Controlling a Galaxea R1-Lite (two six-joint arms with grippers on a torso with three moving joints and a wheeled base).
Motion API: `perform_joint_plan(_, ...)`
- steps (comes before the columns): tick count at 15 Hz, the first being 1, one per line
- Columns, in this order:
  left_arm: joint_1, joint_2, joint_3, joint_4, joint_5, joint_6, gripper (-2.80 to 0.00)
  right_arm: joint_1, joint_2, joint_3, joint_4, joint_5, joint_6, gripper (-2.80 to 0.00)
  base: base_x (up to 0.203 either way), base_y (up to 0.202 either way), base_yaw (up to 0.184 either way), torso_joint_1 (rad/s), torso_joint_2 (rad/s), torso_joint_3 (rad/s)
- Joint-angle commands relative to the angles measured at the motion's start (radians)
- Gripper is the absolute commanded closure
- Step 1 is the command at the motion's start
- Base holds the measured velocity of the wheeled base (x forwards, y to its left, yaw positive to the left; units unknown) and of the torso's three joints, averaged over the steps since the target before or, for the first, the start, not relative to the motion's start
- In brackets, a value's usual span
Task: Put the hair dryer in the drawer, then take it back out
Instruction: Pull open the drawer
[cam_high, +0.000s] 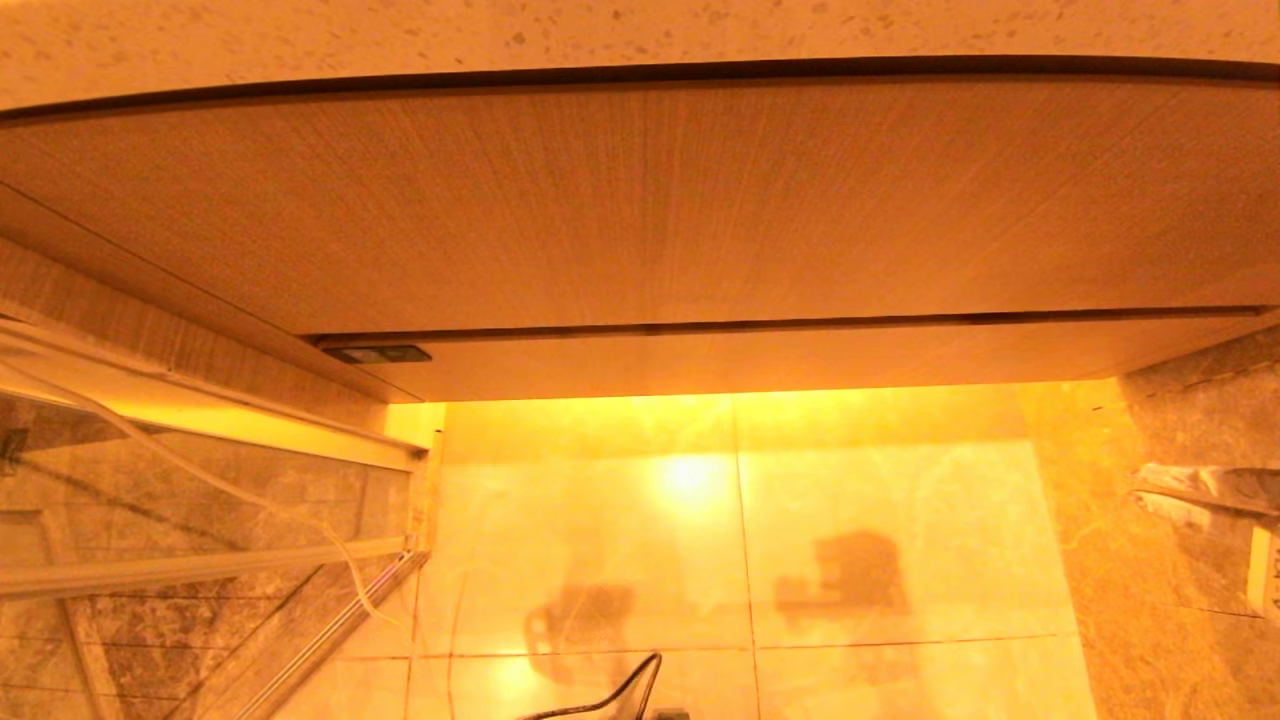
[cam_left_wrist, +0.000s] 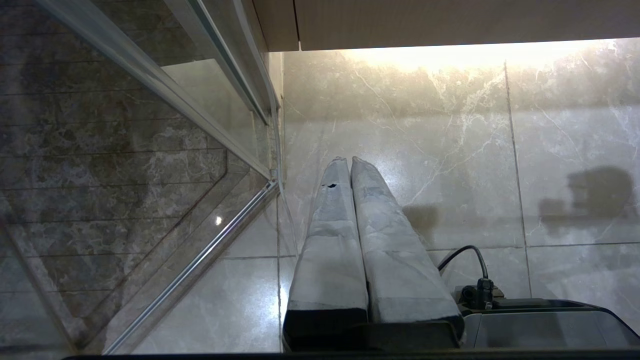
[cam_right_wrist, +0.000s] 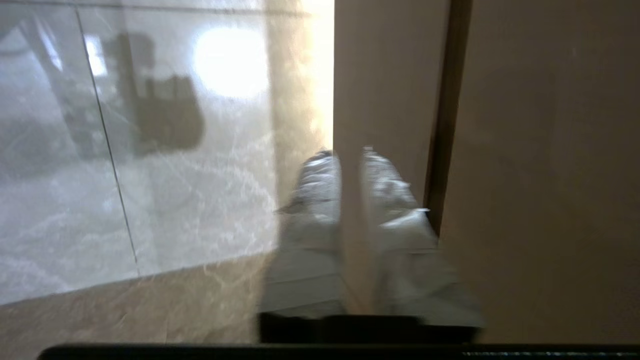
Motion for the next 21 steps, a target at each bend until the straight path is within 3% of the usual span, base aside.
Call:
perform_joint_plan(1,0.000,0.000,0.000,-0.001,0.000,0.000,0.00,0.062,0.039,0.030,-0.030,0.001,-0.005,-2.80,0.000,0.000,0.000,0.000,0.00,0.000)
perform_joint_plan(5,0.000,0.000,0.000,-0.001,0.000,0.000,0.00,0.147,0.172,0.075,-0.215,0.002,0.047,-2.80,0.000,0.000,0.000,0.000,0.00,0.000)
perform_joint_plan(15,0.000,0.000,0.000,-0.001,0.000,0.000,0.00,0.156,0.501,-0.028,-0.463,0.007,0.112,-2.80,0.000,0.000,0.000,0.000,0.00,0.000)
perform_joint_plan(21,0.000,0.000,0.000,-0.001,0.000,0.000,0.00,0.156,0.618,-0.062,-0.687,0.012,0.216,-2.80,0.000,0.000,0.000,0.000,0.00,0.000)
